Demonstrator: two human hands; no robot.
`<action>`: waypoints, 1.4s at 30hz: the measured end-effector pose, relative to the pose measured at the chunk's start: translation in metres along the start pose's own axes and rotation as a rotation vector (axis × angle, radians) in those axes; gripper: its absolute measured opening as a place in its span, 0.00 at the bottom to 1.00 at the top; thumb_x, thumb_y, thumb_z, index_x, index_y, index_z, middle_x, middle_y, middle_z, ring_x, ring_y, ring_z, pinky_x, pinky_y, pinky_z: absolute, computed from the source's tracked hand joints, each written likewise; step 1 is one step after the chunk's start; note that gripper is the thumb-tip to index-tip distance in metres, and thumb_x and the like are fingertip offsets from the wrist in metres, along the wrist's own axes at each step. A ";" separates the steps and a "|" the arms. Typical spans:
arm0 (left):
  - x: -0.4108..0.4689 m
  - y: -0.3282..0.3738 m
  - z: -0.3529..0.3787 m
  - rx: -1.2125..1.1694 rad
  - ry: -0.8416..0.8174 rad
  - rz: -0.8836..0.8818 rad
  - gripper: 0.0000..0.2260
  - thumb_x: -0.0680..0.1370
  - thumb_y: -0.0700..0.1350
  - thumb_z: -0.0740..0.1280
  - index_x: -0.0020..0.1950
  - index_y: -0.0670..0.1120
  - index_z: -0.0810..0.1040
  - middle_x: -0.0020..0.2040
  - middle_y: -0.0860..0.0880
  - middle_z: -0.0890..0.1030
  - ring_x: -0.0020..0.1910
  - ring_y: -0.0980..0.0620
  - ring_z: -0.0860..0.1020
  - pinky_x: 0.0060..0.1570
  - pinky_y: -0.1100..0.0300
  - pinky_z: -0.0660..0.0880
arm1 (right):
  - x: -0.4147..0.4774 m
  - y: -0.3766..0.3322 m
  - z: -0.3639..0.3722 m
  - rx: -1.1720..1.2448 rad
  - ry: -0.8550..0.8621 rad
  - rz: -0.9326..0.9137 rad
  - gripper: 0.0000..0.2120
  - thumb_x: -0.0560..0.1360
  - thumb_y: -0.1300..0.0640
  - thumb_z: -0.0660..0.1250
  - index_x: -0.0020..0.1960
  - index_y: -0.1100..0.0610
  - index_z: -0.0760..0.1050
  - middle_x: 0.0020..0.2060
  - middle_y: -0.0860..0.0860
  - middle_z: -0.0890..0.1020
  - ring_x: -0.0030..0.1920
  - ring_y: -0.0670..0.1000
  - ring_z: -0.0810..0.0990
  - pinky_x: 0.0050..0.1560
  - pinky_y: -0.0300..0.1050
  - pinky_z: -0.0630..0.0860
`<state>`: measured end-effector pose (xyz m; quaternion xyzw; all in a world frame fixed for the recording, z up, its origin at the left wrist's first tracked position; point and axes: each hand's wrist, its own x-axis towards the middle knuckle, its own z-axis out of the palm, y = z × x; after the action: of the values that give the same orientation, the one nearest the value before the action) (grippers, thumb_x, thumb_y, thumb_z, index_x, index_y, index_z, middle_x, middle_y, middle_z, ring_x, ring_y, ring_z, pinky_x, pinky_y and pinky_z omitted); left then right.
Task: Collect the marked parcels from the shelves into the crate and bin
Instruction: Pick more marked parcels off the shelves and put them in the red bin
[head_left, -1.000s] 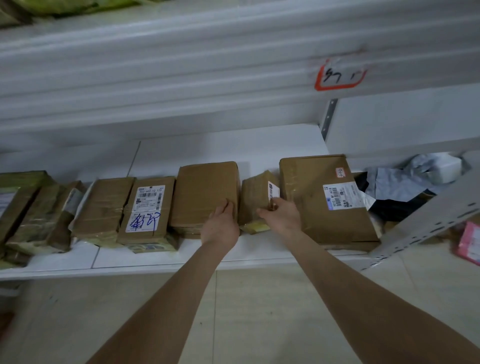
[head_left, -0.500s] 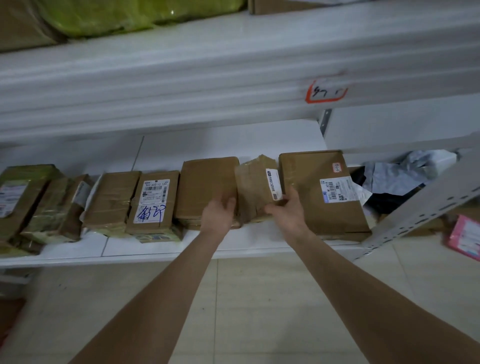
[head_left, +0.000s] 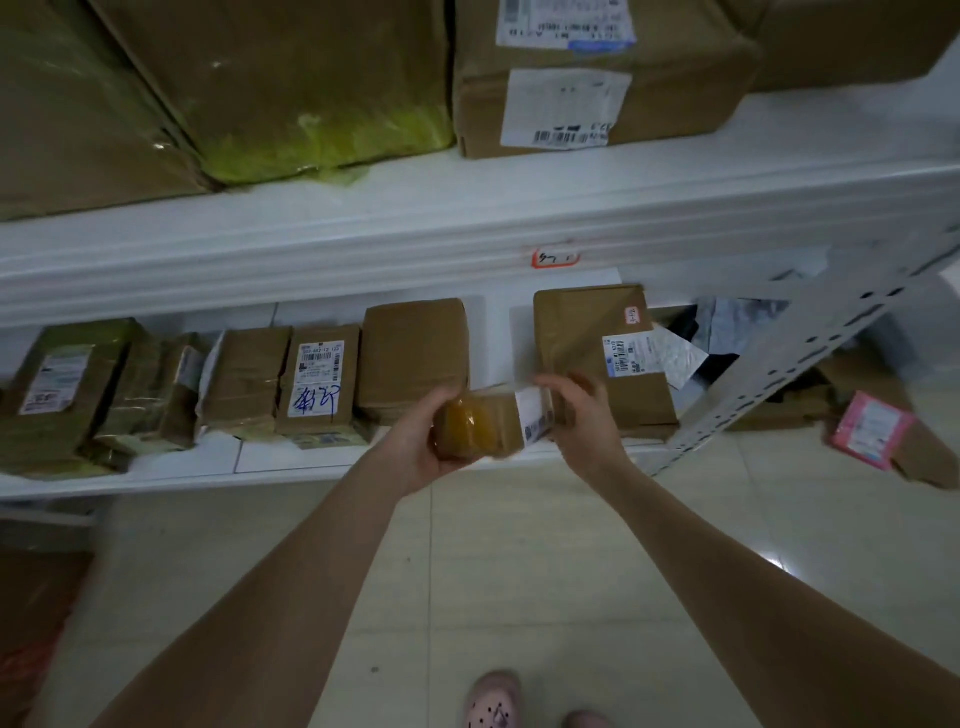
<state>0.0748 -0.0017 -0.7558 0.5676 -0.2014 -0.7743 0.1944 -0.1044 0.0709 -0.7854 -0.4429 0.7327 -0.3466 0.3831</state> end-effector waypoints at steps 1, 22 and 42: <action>-0.004 -0.003 0.004 0.020 0.012 0.023 0.12 0.74 0.45 0.70 0.56 0.44 0.77 0.56 0.43 0.79 0.51 0.46 0.80 0.43 0.52 0.80 | -0.004 -0.002 0.000 0.055 0.004 -0.004 0.26 0.73 0.73 0.64 0.58 0.44 0.77 0.69 0.54 0.64 0.69 0.53 0.66 0.62 0.30 0.68; -0.020 -0.030 0.016 0.368 0.117 0.154 0.17 0.75 0.44 0.71 0.63 0.47 0.77 0.57 0.45 0.81 0.56 0.46 0.80 0.58 0.52 0.76 | -0.033 -0.010 -0.009 0.716 -0.028 0.440 0.19 0.75 0.58 0.70 0.65 0.54 0.72 0.53 0.51 0.82 0.48 0.50 0.82 0.40 0.42 0.81; 0.085 -0.018 0.083 0.486 0.016 0.330 0.15 0.82 0.38 0.57 0.65 0.47 0.76 0.61 0.49 0.78 0.58 0.51 0.75 0.59 0.59 0.71 | 0.075 0.039 -0.010 -0.117 0.158 0.239 0.23 0.76 0.63 0.64 0.70 0.52 0.68 0.64 0.53 0.74 0.60 0.55 0.76 0.57 0.49 0.78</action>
<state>-0.0301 -0.0236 -0.8103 0.5633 -0.4690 -0.6566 0.1778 -0.1516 0.0183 -0.8332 -0.3454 0.8271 -0.2888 0.3364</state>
